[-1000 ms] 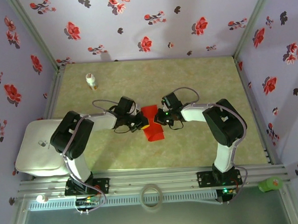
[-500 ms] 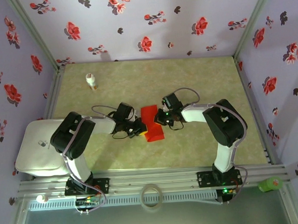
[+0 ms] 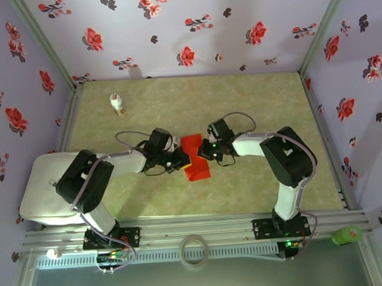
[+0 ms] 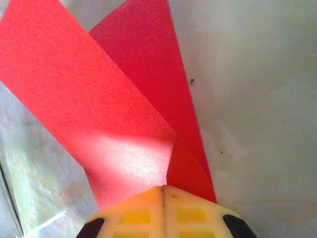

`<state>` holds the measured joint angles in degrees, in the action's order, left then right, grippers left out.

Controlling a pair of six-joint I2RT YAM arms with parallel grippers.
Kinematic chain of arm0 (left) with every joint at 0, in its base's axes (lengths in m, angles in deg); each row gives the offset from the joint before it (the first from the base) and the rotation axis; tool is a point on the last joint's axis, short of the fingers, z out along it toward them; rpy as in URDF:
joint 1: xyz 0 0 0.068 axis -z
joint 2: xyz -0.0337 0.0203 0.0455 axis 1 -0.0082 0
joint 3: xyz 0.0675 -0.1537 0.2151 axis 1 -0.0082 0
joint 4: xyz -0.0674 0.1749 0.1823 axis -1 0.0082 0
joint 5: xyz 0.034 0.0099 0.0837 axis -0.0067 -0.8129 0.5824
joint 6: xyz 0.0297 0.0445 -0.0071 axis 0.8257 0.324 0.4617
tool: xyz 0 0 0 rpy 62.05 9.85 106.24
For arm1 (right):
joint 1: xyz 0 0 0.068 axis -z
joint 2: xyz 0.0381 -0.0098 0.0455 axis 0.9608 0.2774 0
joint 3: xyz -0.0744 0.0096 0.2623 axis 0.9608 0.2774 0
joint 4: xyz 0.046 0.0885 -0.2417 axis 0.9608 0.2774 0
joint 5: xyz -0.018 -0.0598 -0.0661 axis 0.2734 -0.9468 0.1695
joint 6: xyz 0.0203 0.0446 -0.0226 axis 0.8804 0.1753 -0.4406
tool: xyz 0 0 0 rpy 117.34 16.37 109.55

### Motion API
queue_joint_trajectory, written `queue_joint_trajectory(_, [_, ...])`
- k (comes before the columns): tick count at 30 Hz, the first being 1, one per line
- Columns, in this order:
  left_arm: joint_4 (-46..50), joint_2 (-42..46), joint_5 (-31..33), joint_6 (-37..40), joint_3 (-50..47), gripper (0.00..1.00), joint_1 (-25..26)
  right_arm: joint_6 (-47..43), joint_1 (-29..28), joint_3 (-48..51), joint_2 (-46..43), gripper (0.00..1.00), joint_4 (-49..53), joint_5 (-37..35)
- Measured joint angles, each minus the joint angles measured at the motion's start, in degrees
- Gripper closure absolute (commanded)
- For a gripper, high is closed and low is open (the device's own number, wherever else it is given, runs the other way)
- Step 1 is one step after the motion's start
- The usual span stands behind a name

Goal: Fold a paper plane with a square sheet of paper (pick it up from the middle)
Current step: First fold the square sheet of paper in half at the center of the table.

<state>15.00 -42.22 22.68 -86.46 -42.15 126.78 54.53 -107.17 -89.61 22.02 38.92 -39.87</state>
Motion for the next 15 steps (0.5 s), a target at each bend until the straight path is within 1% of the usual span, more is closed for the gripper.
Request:
queue_joint_trajectory(7, [-3.1, -3.8, -0.8, -0.6, -3.5, 1.0, 0.4, 0.0, 0.0, 0.0, 0.0, 1.0, 0.0, 0.0])
queue_joint_trajectory(12, [-7.2, -3.3, -0.8, -0.4, -6.2, 1.0, 0.3, 0.0, -0.2, 0.3, -0.2, 1.0, -0.2, -0.6])
queue_joint_trajectory(15, [-6.9, -2.5, -0.4, 0.0, -6.8, 1.0, 0.4, 0.0, -0.2, 0.3, -0.3, 1.0, -0.2, -0.8])
